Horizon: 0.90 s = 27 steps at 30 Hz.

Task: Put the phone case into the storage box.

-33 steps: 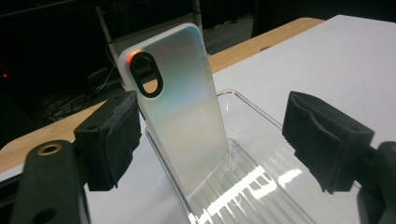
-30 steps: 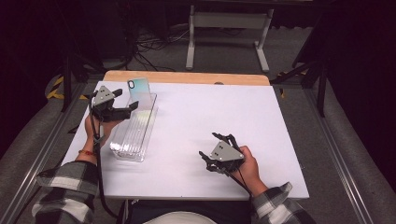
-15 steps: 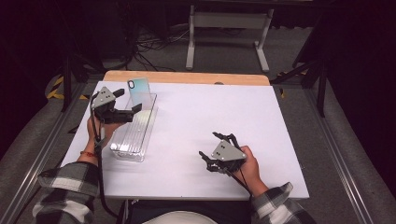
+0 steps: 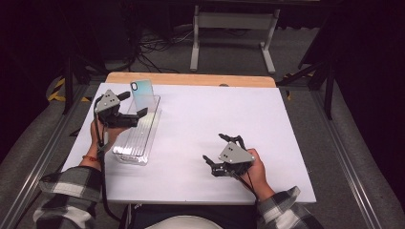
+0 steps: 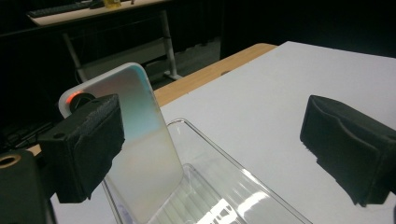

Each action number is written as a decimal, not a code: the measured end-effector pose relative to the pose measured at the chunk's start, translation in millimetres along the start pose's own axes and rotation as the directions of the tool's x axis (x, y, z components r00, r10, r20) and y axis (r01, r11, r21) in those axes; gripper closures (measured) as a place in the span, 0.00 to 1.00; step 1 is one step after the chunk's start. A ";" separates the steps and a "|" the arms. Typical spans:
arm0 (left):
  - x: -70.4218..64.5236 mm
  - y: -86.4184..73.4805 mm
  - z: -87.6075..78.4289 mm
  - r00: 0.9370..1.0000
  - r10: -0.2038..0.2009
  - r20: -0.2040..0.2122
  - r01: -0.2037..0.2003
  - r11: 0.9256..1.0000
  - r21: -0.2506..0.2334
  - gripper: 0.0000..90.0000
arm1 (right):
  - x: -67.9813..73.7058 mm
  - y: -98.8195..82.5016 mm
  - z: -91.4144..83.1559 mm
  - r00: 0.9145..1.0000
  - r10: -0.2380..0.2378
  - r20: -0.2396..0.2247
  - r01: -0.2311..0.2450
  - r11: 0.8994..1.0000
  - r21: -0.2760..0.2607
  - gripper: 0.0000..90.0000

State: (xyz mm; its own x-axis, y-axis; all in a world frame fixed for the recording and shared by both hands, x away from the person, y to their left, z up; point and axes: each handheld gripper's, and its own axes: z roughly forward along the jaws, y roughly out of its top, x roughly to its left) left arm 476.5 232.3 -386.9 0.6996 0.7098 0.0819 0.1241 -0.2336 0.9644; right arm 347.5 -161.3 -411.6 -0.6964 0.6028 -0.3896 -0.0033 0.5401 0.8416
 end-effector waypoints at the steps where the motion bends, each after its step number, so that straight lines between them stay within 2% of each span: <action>1: -0.4 0.3 -0.3 1.000 0.000 0.000 0.000 1.000 0.000 0.08 | -0.1 0.1 -0.1 1.000 0.003 0.001 -0.003 1.000 -0.002 0.17; 10: -3.0 1.7 -1.3 1.000 0.011 -0.003 -0.011 1.000 -0.004 0.08 | -2.8 0.1 0.4 0.999 0.037 0.005 -0.037 0.999 -0.006 0.16; 17: -5.0 3.2 -2.5 1.000 0.020 -0.005 -0.020 1.000 -0.014 0.08 | -7.5 -0.5 0.0 0.996 0.082 -0.021 -0.083 0.996 -0.023 0.13; 21: -6.0 4.0 -2.7 1.000 0.028 -0.002 -0.028 1.000 -0.004 0.08 | -8.7 -0.8 -0.3 0.996 0.091 -0.023 -0.091 0.995 -0.027 0.10; 27: -8.4 4.2 -1.1 0.999 0.035 -0.003 -0.035 0.999 -0.004 0.08 | -8.0 -0.3 -0.4 0.996 0.078 -0.032 -0.079 0.996 -0.031 0.06</action>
State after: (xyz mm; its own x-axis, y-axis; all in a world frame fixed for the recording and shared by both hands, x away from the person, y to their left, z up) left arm 470.4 226.1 -383.3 0.7017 0.7030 0.1159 0.0971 -0.2555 0.9619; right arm 352.8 -166.6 -408.6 -0.7173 0.6238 -0.3104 0.0293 0.4722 0.8810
